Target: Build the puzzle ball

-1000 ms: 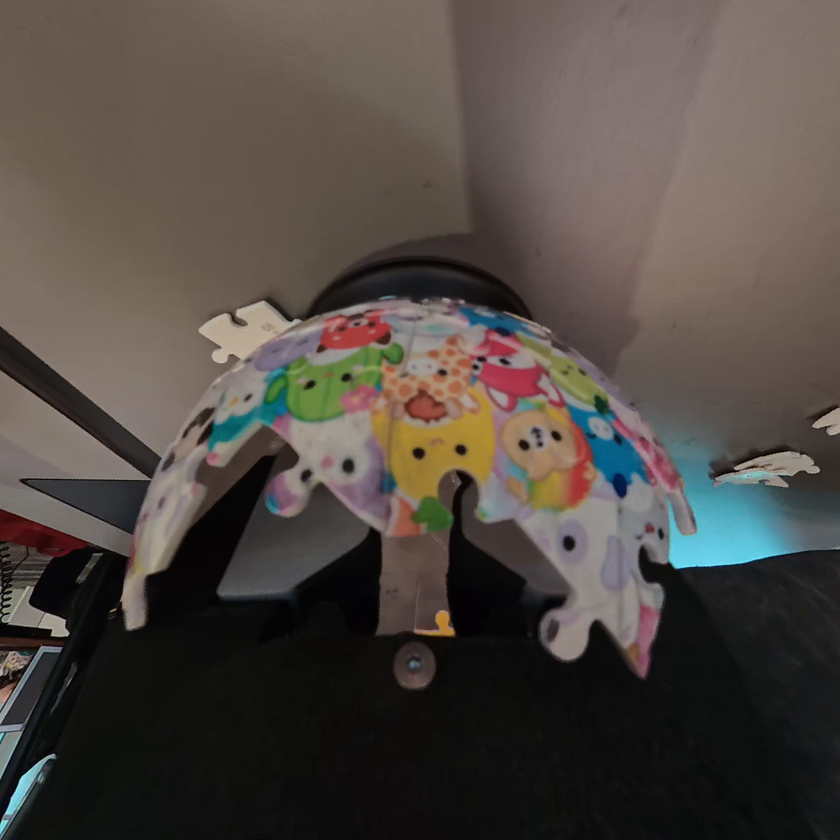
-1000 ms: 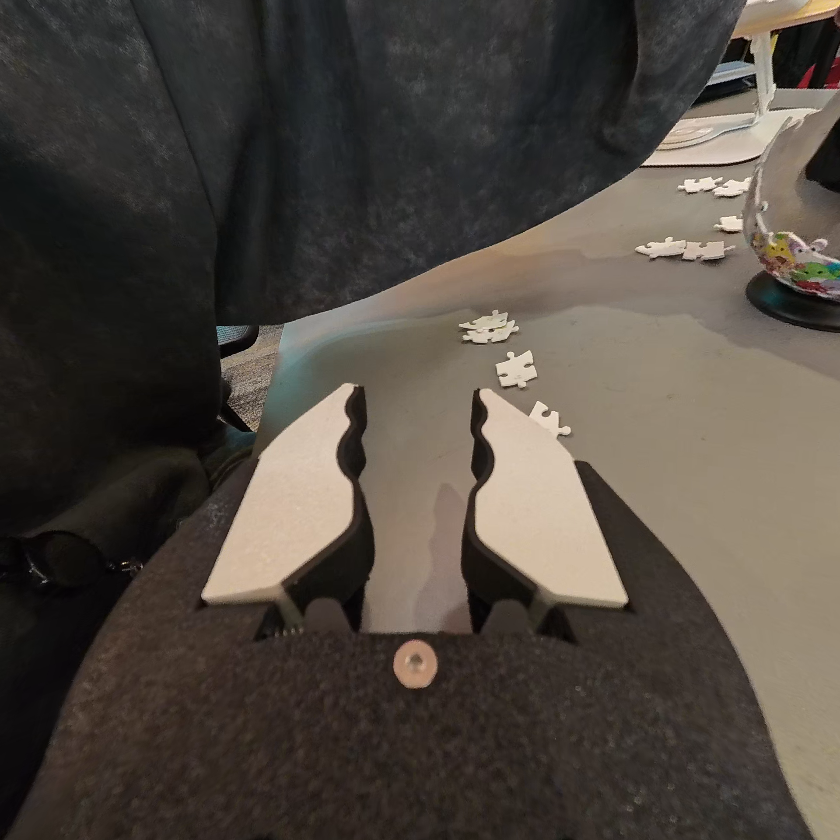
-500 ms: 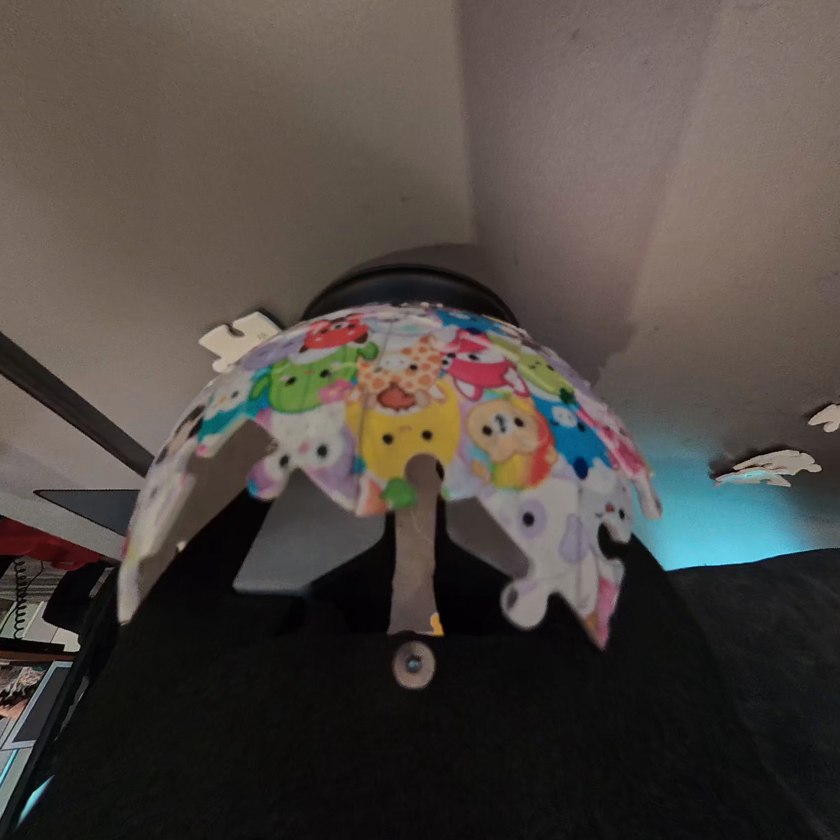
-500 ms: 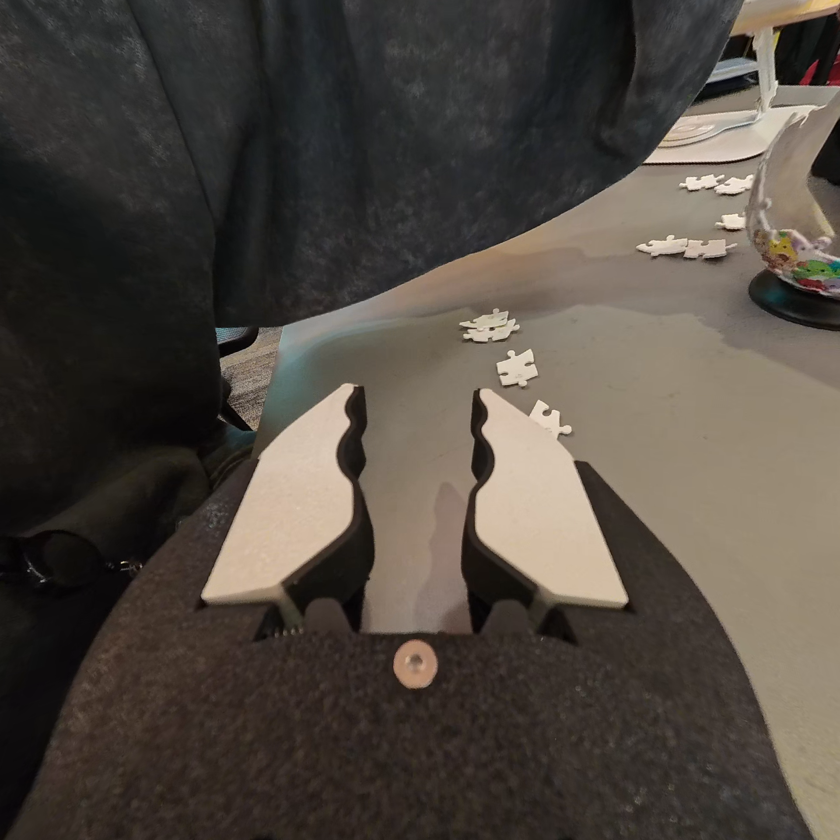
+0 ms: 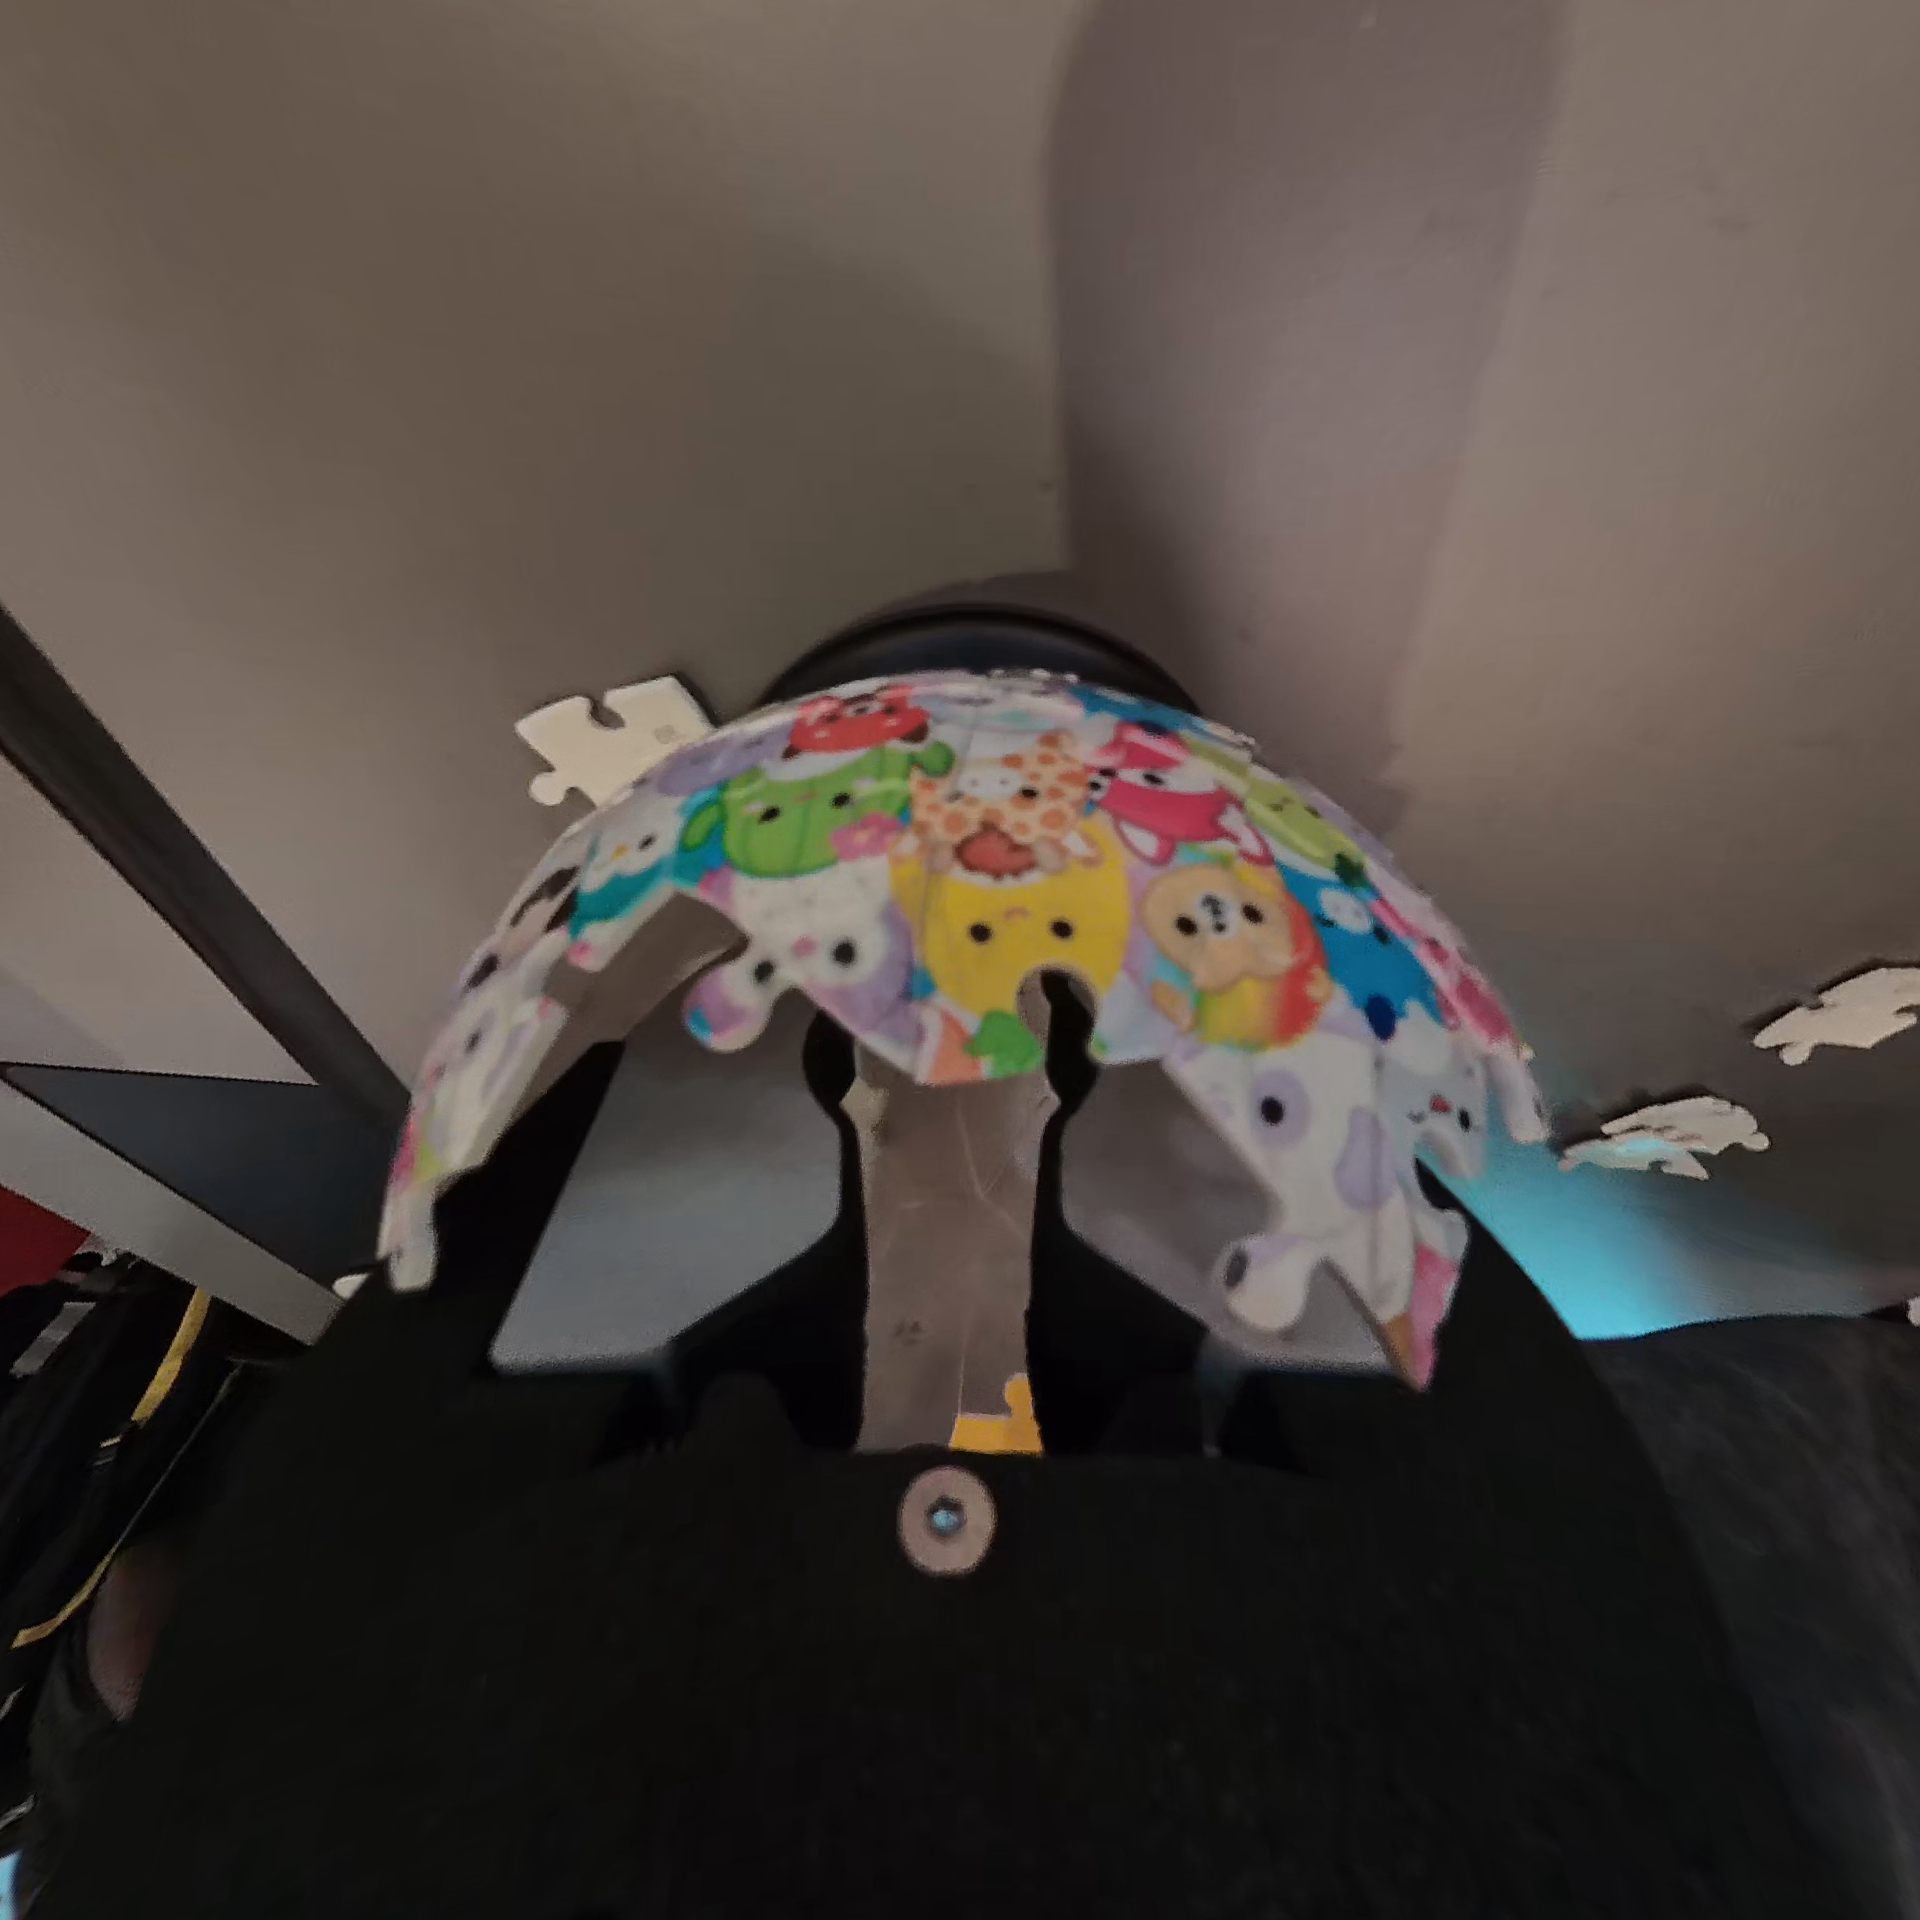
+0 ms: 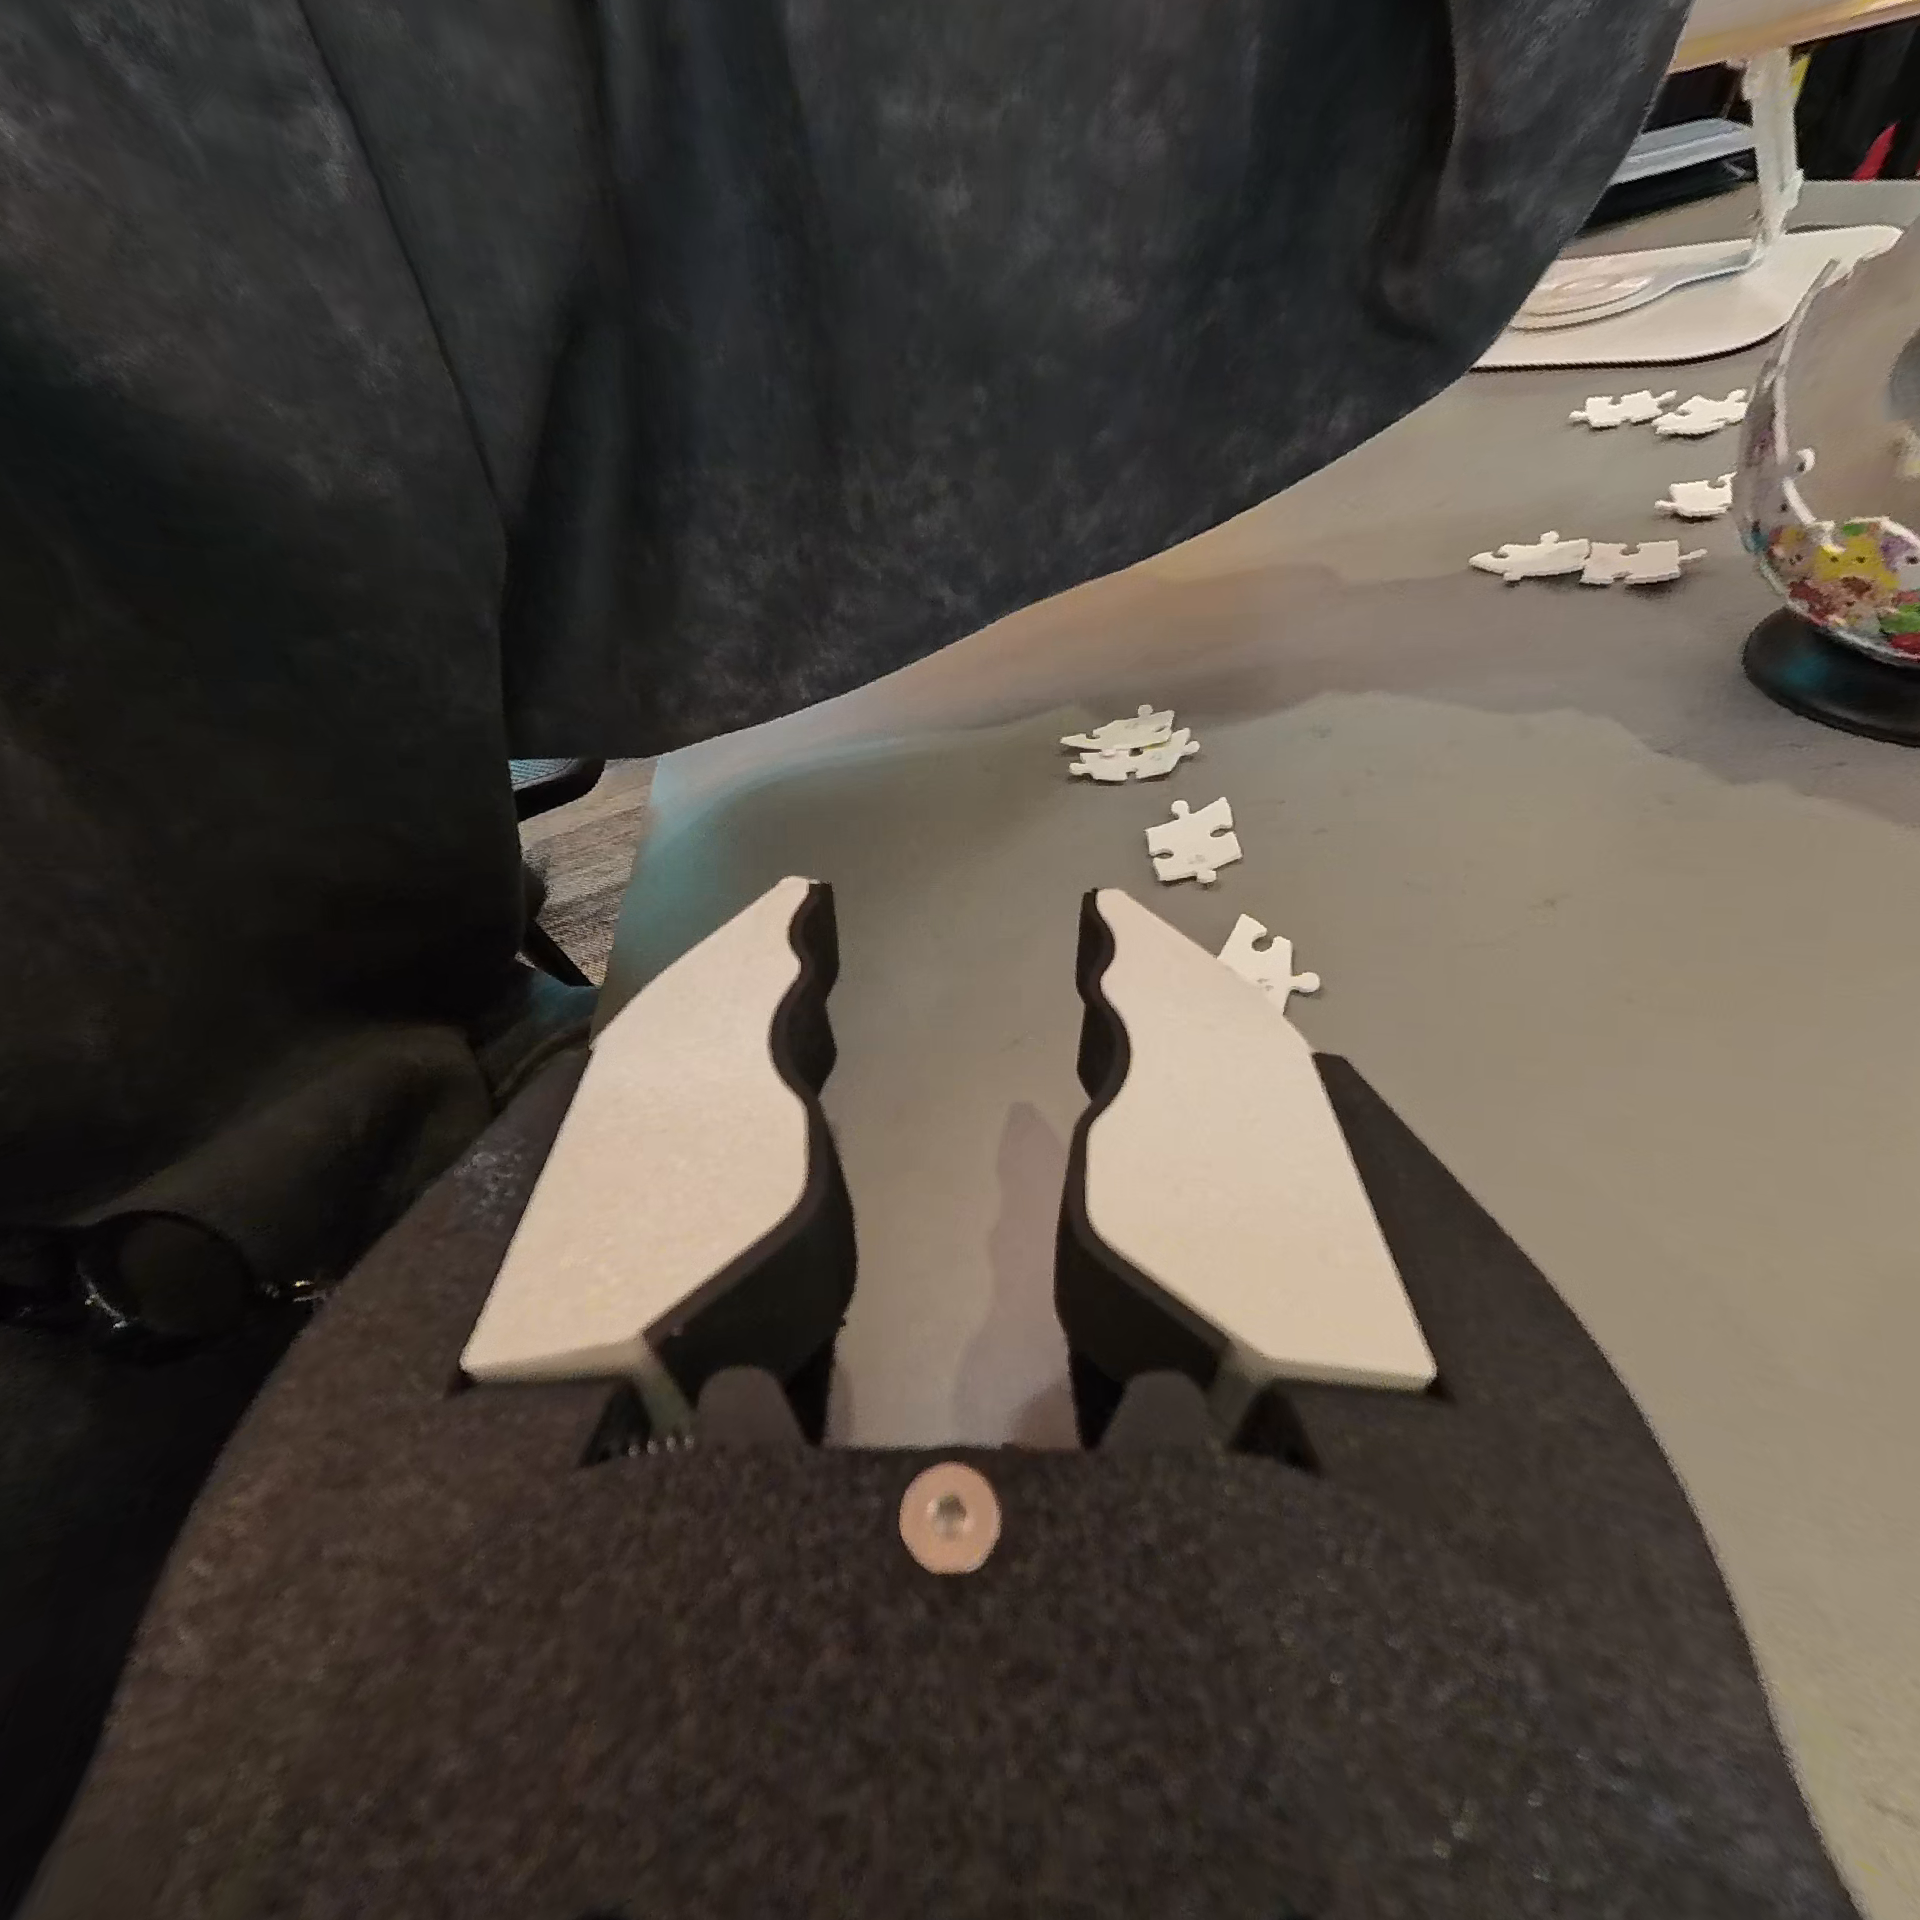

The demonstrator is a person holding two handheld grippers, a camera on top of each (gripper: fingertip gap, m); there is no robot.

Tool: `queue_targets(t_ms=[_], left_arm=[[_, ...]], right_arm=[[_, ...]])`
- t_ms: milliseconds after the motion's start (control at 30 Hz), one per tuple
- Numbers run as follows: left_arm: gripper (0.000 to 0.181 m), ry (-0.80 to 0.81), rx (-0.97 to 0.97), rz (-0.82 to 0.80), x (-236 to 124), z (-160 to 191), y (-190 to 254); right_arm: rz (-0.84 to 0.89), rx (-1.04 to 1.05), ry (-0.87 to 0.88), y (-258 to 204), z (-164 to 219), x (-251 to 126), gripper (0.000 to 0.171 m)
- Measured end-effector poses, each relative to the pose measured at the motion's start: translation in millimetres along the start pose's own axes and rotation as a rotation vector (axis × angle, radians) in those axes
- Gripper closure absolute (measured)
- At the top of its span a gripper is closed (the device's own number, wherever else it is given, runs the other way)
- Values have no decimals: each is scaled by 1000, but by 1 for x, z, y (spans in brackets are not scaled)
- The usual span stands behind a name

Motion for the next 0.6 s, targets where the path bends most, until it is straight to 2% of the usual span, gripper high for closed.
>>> queue_targets(t_ms=[200,533,567,600], left_arm=[[154,77,-48,-24,-2,3,-1],[156,64,-75,-9,4,-2,-1],[113,59,-72,-6,5,-2,-1],[113,51,-70,-3,6,-2,-1]], right_arm=[[-4,-1,0,-1,0,0,127],[-7,-3,-3,-3,0,1,127],[-7,-3,-4,-3,0,1,127],[-7,-3,-6,-3,0,1,127]])
Point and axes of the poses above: each gripper's, where its closed fingertips meet, x out along the fingers, z out of its underside, y = z × x across the jaws, the point moved 9 cm from there along -x, back along the fingers, and after that the axes turned 14 degrees about -y, right-handed, at the moved point
